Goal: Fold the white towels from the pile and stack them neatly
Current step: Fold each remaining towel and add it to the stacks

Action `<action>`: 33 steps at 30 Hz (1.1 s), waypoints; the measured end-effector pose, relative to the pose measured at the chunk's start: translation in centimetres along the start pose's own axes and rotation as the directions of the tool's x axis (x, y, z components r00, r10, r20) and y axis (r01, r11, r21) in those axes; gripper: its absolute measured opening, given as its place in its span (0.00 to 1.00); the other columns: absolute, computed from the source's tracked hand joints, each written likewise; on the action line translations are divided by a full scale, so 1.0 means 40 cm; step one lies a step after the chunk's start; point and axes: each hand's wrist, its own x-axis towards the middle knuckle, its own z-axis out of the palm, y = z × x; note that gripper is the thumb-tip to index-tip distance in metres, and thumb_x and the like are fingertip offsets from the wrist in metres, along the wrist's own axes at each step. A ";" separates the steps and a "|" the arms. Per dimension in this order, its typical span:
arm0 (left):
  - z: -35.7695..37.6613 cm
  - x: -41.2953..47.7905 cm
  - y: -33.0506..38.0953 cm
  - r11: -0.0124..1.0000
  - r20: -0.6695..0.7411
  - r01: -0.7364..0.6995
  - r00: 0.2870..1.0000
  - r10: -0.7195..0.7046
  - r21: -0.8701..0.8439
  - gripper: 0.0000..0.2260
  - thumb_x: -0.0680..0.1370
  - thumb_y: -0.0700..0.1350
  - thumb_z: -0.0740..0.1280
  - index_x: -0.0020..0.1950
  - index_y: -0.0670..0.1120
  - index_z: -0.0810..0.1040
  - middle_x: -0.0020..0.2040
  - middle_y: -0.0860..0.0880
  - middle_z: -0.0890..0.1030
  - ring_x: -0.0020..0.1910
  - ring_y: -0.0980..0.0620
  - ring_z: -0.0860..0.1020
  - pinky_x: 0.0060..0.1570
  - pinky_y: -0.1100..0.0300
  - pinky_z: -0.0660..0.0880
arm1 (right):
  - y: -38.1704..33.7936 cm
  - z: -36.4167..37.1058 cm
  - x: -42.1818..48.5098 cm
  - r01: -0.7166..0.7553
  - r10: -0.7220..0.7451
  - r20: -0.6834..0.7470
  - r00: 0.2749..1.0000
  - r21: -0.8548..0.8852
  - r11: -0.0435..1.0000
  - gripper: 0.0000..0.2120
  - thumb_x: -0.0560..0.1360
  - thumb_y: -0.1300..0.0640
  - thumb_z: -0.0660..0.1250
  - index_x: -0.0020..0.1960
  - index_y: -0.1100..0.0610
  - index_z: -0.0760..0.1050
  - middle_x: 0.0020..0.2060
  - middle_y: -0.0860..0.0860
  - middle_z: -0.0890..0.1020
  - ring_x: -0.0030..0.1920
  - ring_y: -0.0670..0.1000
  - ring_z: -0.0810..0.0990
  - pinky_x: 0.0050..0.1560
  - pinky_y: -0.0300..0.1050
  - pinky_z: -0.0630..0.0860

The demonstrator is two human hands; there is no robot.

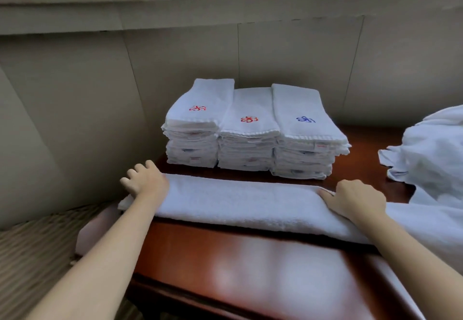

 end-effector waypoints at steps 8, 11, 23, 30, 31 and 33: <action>-0.003 -0.313 0.285 0.877 0.373 -0.438 0.793 0.481 -0.200 0.29 0.79 0.65 0.47 0.77 0.54 0.56 0.78 0.47 0.52 0.76 0.43 0.50 0.70 0.39 0.49 | 0.050 -0.061 -0.020 0.092 -0.119 0.264 0.957 0.112 0.989 0.17 0.77 0.42 0.58 0.49 0.56 0.74 0.52 0.55 0.80 0.51 0.57 0.78 0.44 0.46 0.71; 0.002 -0.337 0.285 0.824 0.389 -0.518 0.727 0.566 -0.230 0.28 0.79 0.66 0.45 0.77 0.60 0.50 0.79 0.50 0.45 0.77 0.45 0.43 0.70 0.37 0.41 | 0.064 -0.080 -0.057 0.114 -0.144 0.356 0.923 0.106 0.988 0.15 0.77 0.47 0.60 0.53 0.57 0.75 0.54 0.54 0.79 0.53 0.57 0.77 0.45 0.45 0.71; -0.009 -0.308 0.247 0.822 0.369 -0.559 0.745 0.556 -0.110 0.21 0.82 0.53 0.46 0.76 0.56 0.57 0.78 0.48 0.54 0.76 0.45 0.53 0.70 0.38 0.51 | 0.350 -0.215 -0.248 -0.148 -0.077 0.590 0.803 0.324 0.934 0.14 0.68 0.70 0.53 0.42 0.60 0.76 0.36 0.54 0.74 0.35 0.52 0.75 0.28 0.39 0.74; -0.041 -0.521 0.376 0.634 0.357 -0.726 0.537 0.764 -0.266 0.24 0.80 0.63 0.47 0.76 0.58 0.56 0.78 0.53 0.53 0.77 0.46 0.48 0.70 0.36 0.47 | 0.475 -0.197 -0.319 -0.426 0.173 0.575 0.799 0.338 0.839 0.05 0.67 0.70 0.63 0.37 0.63 0.74 0.33 0.58 0.78 0.33 0.56 0.80 0.33 0.43 0.78; -0.036 -0.534 0.382 0.621 0.353 -0.740 0.526 0.774 -0.258 0.25 0.80 0.64 0.45 0.76 0.59 0.53 0.79 0.53 0.50 0.78 0.47 0.45 0.70 0.36 0.44 | 0.474 -0.192 -0.321 -0.446 0.205 0.556 0.805 0.340 0.828 0.05 0.67 0.71 0.63 0.36 0.63 0.73 0.32 0.59 0.77 0.33 0.57 0.79 0.34 0.44 0.77; -0.032 -0.535 0.385 0.604 0.346 -0.751 0.510 0.787 -0.268 0.26 0.80 0.65 0.44 0.77 0.60 0.51 0.79 0.53 0.47 0.78 0.48 0.43 0.70 0.36 0.41 | 0.468 -0.183 -0.322 -0.458 0.271 0.493 0.827 0.310 0.833 0.05 0.66 0.70 0.61 0.36 0.62 0.70 0.31 0.58 0.76 0.33 0.57 0.77 0.34 0.43 0.75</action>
